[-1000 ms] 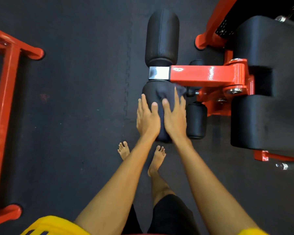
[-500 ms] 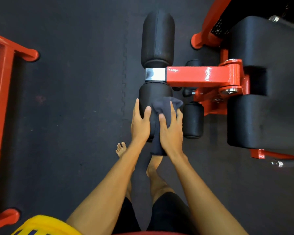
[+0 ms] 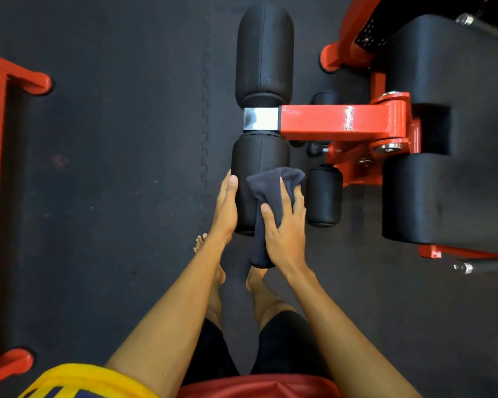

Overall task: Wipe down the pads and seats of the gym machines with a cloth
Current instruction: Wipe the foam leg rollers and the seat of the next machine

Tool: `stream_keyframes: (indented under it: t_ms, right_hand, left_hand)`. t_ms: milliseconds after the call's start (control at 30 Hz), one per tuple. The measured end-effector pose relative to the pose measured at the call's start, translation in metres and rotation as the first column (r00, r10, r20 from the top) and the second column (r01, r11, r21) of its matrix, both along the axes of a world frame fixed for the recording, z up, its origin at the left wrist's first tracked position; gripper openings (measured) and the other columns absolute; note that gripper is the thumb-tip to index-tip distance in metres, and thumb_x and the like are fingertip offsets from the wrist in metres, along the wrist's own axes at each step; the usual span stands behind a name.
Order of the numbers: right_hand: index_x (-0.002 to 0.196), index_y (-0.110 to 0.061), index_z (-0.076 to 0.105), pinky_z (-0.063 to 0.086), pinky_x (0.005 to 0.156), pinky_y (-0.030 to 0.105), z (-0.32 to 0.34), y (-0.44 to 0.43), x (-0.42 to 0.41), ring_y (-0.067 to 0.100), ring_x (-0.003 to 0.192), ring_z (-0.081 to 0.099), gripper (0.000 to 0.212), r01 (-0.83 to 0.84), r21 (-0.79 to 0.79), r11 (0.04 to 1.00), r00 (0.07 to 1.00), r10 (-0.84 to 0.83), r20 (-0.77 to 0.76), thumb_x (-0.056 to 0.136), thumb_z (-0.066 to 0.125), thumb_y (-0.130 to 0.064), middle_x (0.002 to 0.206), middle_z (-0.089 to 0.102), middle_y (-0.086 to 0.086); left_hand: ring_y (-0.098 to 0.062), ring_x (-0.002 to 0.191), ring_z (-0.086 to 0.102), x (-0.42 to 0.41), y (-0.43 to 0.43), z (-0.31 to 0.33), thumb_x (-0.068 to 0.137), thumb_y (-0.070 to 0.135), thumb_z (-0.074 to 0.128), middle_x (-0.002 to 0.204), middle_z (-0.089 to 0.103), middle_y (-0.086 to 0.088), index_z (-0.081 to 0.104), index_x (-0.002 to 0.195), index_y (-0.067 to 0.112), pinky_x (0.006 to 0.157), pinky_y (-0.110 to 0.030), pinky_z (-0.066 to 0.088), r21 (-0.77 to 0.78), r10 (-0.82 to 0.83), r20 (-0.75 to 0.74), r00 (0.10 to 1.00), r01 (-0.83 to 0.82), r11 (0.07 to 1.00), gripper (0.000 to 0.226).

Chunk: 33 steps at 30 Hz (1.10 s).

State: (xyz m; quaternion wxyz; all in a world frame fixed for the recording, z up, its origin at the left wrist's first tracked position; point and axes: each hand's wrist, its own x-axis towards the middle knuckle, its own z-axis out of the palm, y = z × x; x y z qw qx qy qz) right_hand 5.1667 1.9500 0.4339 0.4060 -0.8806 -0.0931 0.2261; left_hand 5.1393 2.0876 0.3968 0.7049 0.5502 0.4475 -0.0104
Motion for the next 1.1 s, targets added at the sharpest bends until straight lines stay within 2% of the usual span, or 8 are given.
stream_keyframes:
  t_ms: [233, 367, 500, 567, 667, 767, 967, 1100]
  right_hand:
    - [0.156, -0.046, 0.032, 0.024, 0.121, 0.052, 0.004, 0.073, 0.093, 0.030, 0.152, 0.020, 0.060, -0.038, -0.127, 0.991, 0.991, 0.053, 0.119, 0.100, 0.052, -0.048, 0.170, 0.015, 0.000]
    - [0.157, -0.042, 0.031, 0.025, 0.122, 0.050, 0.002, 0.044, 0.050, 0.029, 0.153, 0.019, 0.063, -0.073, -0.102, 0.992, 0.974, 0.093, 0.208, 0.098, 0.052, -0.050, 0.169, 0.017, 0.005]
    - [0.157, -0.044, 0.029, 0.025, 0.122, 0.053, -0.006, -0.002, -0.017, 0.026, 0.156, 0.011, 0.063, -0.165, -0.130, 0.978, 0.965, 0.188, 0.183, 0.099, 0.053, -0.050, 0.170, 0.008, 0.000]
    - [0.157, -0.045, 0.030, 0.022, 0.123, 0.053, -0.008, -0.004, -0.009, 0.026, 0.156, 0.009, 0.062, -0.183, -0.114, 0.977, 0.967, 0.200, 0.159, 0.099, 0.050, -0.053, 0.170, 0.007, 0.001]
    - [0.156, -0.046, 0.032, 0.019, 0.125, 0.049, -0.005, 0.027, 0.038, 0.029, 0.155, 0.011, 0.059, -0.180, -0.101, 0.978, 0.961, 0.197, 0.192, 0.100, 0.048, -0.053, 0.170, 0.012, 0.006]
    - [0.156, -0.047, 0.031, 0.022, 0.123, 0.052, -0.003, 0.053, 0.085, 0.028, 0.154, 0.015, 0.058, -0.112, -0.088, 0.990, 0.984, 0.123, 0.126, 0.101, 0.050, -0.048, 0.170, 0.012, 0.003]
    - [0.155, -0.051, 0.027, 0.031, 0.120, 0.054, -0.013, 0.019, 0.064, 0.017, 0.152, 0.026, 0.061, -0.002, 0.128, 0.992, 1.000, 0.002, -0.002, 0.097, 0.044, -0.064, 0.167, 0.017, -0.008]
    - [0.156, -0.051, 0.025, 0.033, 0.119, 0.056, -0.014, -0.015, 0.000, 0.016, 0.154, 0.021, 0.062, 0.015, 0.131, 0.991, 0.999, -0.008, -0.053, 0.098, 0.045, -0.064, 0.167, 0.013, -0.010]
  left_hand:
    - [-0.006, 0.142, 0.040, 0.004, -0.002, 0.001, 0.093, 0.068, 0.040, 0.156, 0.044, 0.007, 0.038, 0.155, 0.025, 0.122, -0.038, 0.030, 0.036, 0.029, -0.007, 1.000, -0.029, 0.999, 0.076]
    - [-0.003, 0.139, 0.044, 0.002, -0.001, -0.009, 0.096, 0.062, 0.041, 0.152, 0.049, 0.004, 0.042, 0.153, 0.020, 0.120, -0.031, 0.031, 0.028, 0.035, -0.008, 0.999, -0.035, 0.999, 0.070]
    - [-0.006, 0.097, 0.067, 0.010, 0.005, -0.023, 0.100, 0.046, 0.053, 0.106, 0.066, -0.012, 0.052, 0.143, 0.000, 0.113, -0.042, 0.043, -0.333, 0.228, -0.065, 0.972, -0.236, 0.913, 0.063]
    - [-0.013, 0.105, 0.065, 0.010, -0.001, -0.014, 0.100, 0.046, 0.053, 0.113, 0.067, -0.007, 0.053, 0.144, 0.008, 0.103, -0.034, 0.049, -0.343, 0.234, -0.116, 0.965, -0.260, 0.903, 0.058]
    - [-0.013, 0.135, 0.047, 0.011, -0.012, 0.012, 0.107, 0.040, 0.042, 0.150, 0.051, -0.002, 0.035, 0.156, 0.022, 0.108, -0.025, 0.036, 0.071, 0.101, -0.034, 0.994, -0.098, 0.993, 0.053]
    - [-0.010, 0.151, 0.022, 0.010, -0.025, 0.026, 0.108, 0.039, 0.038, 0.167, 0.022, 0.004, 0.018, 0.161, 0.026, 0.118, -0.025, 0.018, 0.311, -0.029, -0.087, 0.996, 0.055, 0.949, 0.058]
    - [0.003, 0.143, 0.026, -0.008, -0.011, 0.020, 0.111, 0.031, 0.033, 0.160, 0.026, 0.012, 0.023, 0.160, 0.020, 0.109, -0.004, 0.021, 0.173, -0.020, 0.036, 0.999, 0.013, 0.985, 0.051]
    - [-0.012, 0.143, 0.039, 0.000, 0.001, 0.007, 0.095, 0.067, 0.035, 0.157, 0.043, -0.001, 0.041, 0.154, 0.017, 0.123, -0.035, 0.027, -0.044, 0.037, -0.094, 0.995, -0.041, 0.998, 0.077]
